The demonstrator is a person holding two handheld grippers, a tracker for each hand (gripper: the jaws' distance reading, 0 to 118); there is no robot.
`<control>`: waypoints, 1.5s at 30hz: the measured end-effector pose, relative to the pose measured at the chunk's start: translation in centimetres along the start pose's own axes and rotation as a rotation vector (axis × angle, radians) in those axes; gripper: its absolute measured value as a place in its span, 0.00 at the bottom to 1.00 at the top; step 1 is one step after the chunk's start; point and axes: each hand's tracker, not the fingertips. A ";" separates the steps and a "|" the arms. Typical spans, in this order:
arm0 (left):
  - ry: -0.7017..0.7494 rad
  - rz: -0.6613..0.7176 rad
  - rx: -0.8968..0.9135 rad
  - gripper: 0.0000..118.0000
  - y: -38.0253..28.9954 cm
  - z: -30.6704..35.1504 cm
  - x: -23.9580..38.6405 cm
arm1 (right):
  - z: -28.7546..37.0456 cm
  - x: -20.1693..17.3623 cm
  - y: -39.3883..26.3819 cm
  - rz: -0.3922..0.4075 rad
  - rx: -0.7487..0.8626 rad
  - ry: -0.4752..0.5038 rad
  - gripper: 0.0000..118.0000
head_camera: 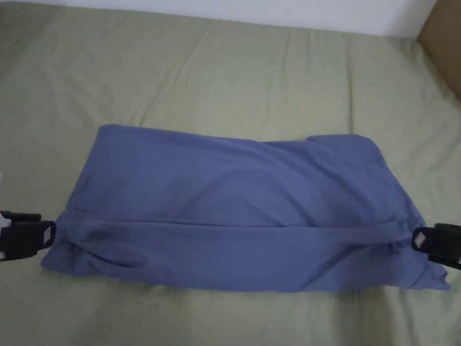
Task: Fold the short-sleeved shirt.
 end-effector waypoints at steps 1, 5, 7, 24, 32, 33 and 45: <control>0.010 0.007 -0.022 0.00 -0.5 -0.1 -0.1 | 0.4 -0.3 -0.5 -0.002 -0.001 0.001 0.01; 0.006 0.074 -0.065 0.00 -1.5 -0.5 -0.4 | 1.0 -1.0 -1.3 -0.023 -0.036 0.050 0.01; 0.030 0.102 -0.083 0.03 -1.4 -1.7 -1.1 | 0.8 -1.1 -1.7 -0.004 -0.049 0.047 0.01; 0.066 0.093 -0.143 0.54 -1.4 -10.4 -0.9 | -1.2 1.3 -2.8 -0.036 -0.124 0.031 0.01; 0.001 0.108 -0.089 0.04 -0.8 -7.3 -1.8 | -4.8 5.5 -0.7 -0.071 -0.139 -0.074 0.87; 0.001 0.112 -0.090 0.04 -0.6 -7.3 -1.7 | -5.9 6.1 -0.5 -0.080 -0.170 -0.103 0.90; 0.007 0.098 -0.099 0.04 -0.2 -7.1 -1.0 | -9.5 6.0 0.7 0.010 -0.286 -0.029 0.10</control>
